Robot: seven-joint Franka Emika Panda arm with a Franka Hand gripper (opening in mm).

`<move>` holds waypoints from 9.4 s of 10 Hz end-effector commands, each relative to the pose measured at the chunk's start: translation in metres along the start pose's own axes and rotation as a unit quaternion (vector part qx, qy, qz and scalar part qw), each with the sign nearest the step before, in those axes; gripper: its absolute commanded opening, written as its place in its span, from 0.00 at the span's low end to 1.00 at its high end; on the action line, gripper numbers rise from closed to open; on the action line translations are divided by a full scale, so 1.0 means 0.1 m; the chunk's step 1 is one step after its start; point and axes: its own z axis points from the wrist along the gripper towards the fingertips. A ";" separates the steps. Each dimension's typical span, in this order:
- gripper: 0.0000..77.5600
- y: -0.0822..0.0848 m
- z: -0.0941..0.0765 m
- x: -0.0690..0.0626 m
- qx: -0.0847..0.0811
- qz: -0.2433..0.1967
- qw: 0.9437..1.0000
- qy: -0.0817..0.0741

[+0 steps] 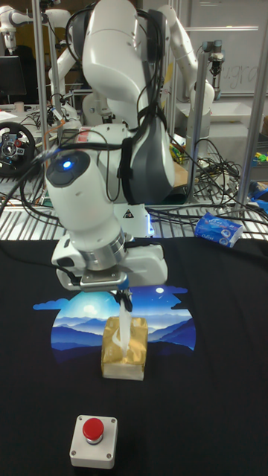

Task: Pull out a napkin

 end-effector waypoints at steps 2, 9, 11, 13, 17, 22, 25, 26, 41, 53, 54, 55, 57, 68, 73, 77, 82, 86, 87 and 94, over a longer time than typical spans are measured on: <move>0.01 -0.01 -0.14 0.03 0.016 -0.001 1.000 -0.006; 0.01 -0.03 -0.34 0.08 0.061 0.003 0.998 -0.028; 0.01 -0.04 -0.39 0.08 0.075 0.003 0.997 -0.030; 0.01 -0.03 -0.46 0.10 0.118 -0.002 0.992 -0.034; 0.01 -0.04 -0.51 0.11 0.134 -0.002 0.990 -0.034; 0.01 -0.07 -0.50 0.09 0.135 -0.007 0.990 -0.034; 0.01 -0.15 -0.50 0.02 0.143 -0.022 0.989 -0.032; 0.01 -0.16 -0.50 0.01 0.139 -0.021 0.990 -0.031; 0.01 -0.16 -0.37 0.18 0.111 -0.014 0.992 -0.061; 0.01 -0.08 -0.23 0.63 0.108 0.000 0.992 -0.059; 0.01 -0.08 -0.23 0.63 0.110 -0.001 0.992 -0.058; 0.01 -0.08 -0.23 0.63 0.112 -0.004 0.992 -0.059; 0.01 -0.07 -0.22 0.62 0.112 -0.006 0.992 -0.062; 0.01 0.10 0.06 1.39 0.105 0.020 0.993 -0.060; 0.01 0.15 0.02 1.32 0.099 0.029 0.992 -0.067; 0.01 0.25 -0.16 1.01 0.099 0.034 0.993 -0.060; 0.01 0.24 -0.05 1.19 0.100 0.028 0.993 -0.057; 0.01 0.38 -0.07 1.29 0.099 0.035 0.993 -0.054; 0.01 0.38 -0.06 1.29 0.099 0.035 0.993 -0.056; 0.01 0.39 0.00 1.26 0.109 -0.041 0.991 -0.065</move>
